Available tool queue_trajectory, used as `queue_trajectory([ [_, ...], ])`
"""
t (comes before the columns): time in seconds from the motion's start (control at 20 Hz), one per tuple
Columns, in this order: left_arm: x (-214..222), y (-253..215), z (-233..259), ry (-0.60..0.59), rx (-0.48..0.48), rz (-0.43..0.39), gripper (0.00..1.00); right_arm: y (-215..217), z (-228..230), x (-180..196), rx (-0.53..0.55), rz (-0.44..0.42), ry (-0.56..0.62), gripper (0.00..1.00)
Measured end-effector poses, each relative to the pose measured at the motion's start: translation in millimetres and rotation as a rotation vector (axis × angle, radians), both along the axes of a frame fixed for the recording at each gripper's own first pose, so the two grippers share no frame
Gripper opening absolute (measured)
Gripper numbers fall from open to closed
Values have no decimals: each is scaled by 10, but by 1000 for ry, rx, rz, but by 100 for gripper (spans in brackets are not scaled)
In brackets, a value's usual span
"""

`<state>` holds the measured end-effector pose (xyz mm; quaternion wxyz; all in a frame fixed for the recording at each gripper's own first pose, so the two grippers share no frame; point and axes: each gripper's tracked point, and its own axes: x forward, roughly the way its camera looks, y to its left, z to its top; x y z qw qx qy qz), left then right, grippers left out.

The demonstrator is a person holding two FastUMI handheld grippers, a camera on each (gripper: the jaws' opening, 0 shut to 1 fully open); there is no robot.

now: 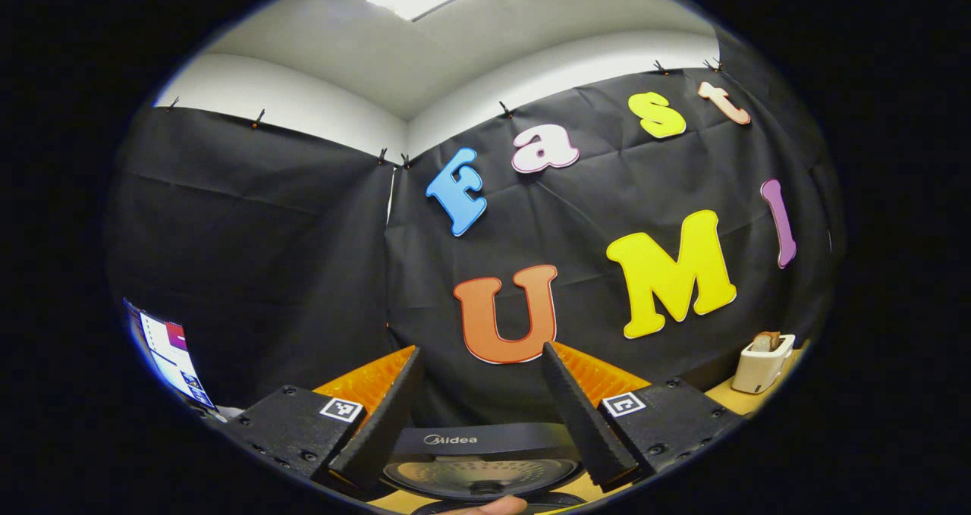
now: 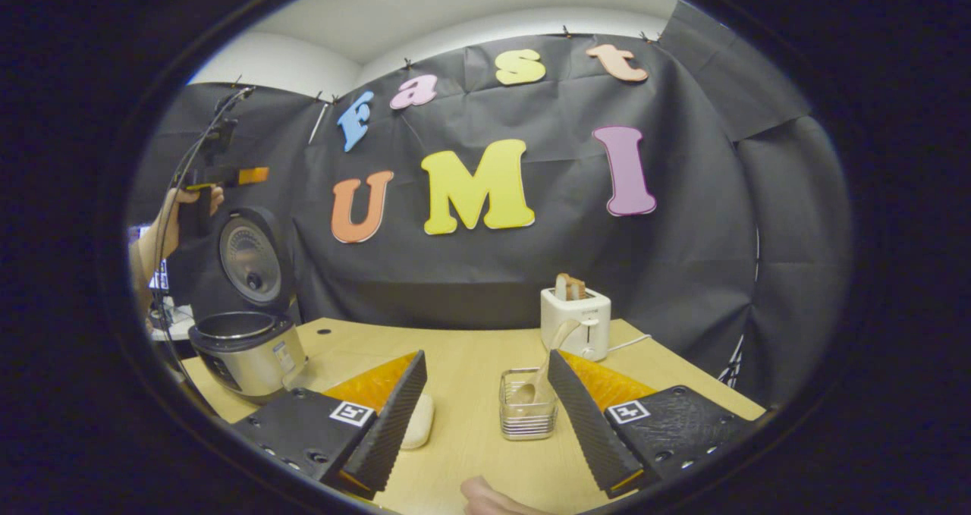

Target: Close the left gripper, press the button to open the rice cooker; take a wooden spoon from the chopstick holder with the right hand, scoop a spoonful of rice and pour it into the rice cooker, then put the wooden spoon back into the chopstick holder.

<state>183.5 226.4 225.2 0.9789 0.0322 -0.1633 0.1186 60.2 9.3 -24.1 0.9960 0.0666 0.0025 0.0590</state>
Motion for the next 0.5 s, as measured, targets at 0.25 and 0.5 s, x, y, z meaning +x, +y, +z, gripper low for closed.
queue_trajectory([
  [0.25,454,219,-311,126,-97,-11,99,76,105,-95,41,36,-21,96],
  [0.5,578,218,-489,163,-90,-24,99,183,210,-217,-6,42,-70,91],
])
